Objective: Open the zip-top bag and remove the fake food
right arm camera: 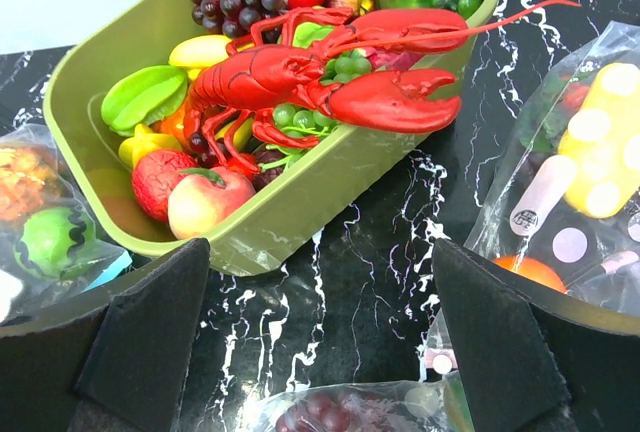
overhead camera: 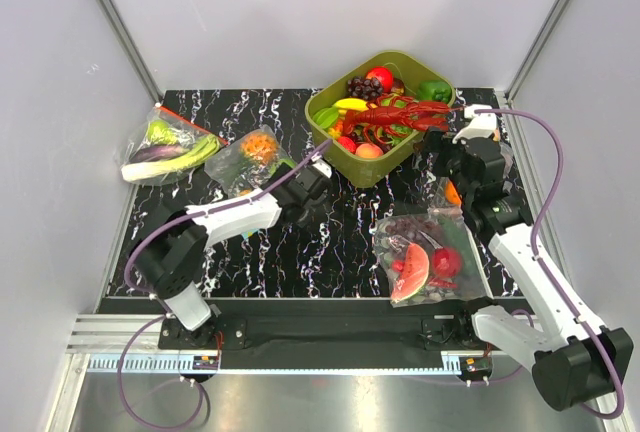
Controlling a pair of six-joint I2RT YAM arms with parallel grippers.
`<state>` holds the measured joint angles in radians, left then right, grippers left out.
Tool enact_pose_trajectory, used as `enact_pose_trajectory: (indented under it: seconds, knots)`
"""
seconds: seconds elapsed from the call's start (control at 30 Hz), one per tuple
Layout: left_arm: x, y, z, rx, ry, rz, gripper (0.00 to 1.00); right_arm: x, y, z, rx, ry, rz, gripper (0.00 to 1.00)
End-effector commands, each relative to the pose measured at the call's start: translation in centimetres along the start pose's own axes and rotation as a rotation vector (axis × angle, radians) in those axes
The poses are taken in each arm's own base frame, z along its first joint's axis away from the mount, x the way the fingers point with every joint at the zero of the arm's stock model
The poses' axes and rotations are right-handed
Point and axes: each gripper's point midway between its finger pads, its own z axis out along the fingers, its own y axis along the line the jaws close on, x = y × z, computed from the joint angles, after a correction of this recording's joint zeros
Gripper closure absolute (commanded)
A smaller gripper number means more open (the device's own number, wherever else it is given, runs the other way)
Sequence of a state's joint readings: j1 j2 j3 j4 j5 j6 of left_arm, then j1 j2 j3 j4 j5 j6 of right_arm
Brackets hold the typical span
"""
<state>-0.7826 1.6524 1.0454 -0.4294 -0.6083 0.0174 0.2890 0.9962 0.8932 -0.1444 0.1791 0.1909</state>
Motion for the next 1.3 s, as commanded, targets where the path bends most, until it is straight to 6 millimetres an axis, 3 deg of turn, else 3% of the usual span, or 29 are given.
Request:
enact_pose_trajectory:
  seconds: [0.0,0.17,0.43,0.53,0.83,1.0,1.1,1.27]
  knots:
    - [-1.1,0.0,0.0,-0.035,-0.02,-0.012,0.08,-1.9,0.4,-0.6,-0.03,-0.07,0.022,0.0]
    - [-0.8,0.3,0.8,-0.098,-0.021,-0.001,0.09,-2.0,0.4,-0.6,-0.033,-0.076,0.029,0.0]
    - [0.8,0.8,2.6,-0.209,0.045,0.077,0.23,-2.2,0.4,-1.0,-0.049,-0.09,0.04,0.0]
    - [1.0,1.6,2.7,-0.267,0.049,0.104,0.33,-2.5,0.3,-1.4,-0.05,-0.105,0.042,0.0]
    - [0.9,2.2,2.6,-0.294,0.046,0.139,0.79,-2.7,0.4,-1.8,-0.06,-0.114,0.047,0.0]
    - [-0.2,2.6,1.4,-0.255,0.012,0.107,0.95,-2.8,1.1,-2.3,-0.105,-0.117,0.023,0.0]
    - [-1.3,2.6,-0.1,-0.176,-0.02,0.077,0.98,-2.9,1.7,-2.5,-0.143,-0.117,0.002,0.0]
    - [-3.3,3.4,-3.8,-0.053,-0.082,0.032,1.0,-1.5,5.2,-2.2,-0.347,-0.045,-0.031,0.0]
